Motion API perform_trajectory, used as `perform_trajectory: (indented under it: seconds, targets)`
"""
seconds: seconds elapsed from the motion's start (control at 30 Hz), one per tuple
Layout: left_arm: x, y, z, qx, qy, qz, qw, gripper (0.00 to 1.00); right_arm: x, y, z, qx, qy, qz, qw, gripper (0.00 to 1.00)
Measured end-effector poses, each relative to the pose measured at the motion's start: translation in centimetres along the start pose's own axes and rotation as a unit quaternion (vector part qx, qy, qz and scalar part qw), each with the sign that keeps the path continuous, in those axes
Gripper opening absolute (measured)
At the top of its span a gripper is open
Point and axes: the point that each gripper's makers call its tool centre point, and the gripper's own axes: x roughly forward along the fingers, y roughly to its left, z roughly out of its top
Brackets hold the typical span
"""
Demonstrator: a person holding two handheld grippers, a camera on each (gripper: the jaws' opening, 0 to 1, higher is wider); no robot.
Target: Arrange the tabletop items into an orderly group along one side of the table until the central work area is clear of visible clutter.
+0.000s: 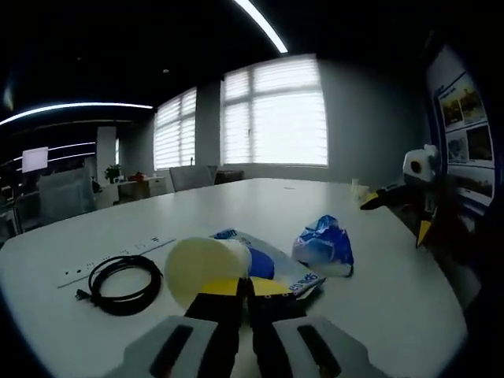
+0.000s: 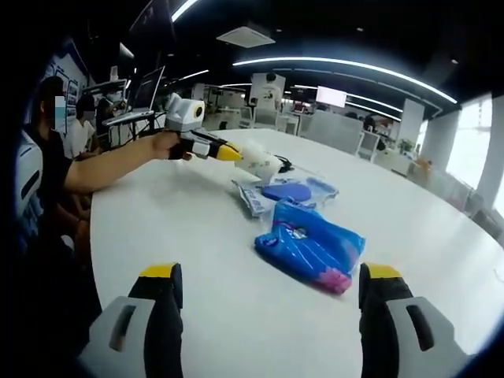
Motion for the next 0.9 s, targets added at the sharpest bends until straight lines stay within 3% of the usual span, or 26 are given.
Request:
perform_trajectory:
  seconds: [0.57, 0.9]
  targets:
    - [-3.1, -1.1, 2.5, 0.019, 0.001, -0.014, 0.9997, 0.0, 0.0, 0.1, 0.5, -0.004, -0.005, 0.001, 1.0, 0.89]
    - [-5.4, -1.0, 3.3, -0.004, -0.011, -0.024, 0.9996, 0.0, 0.4, 0.4, 0.8, -0.003, -0.009, 0.007, 0.9999, 0.9]
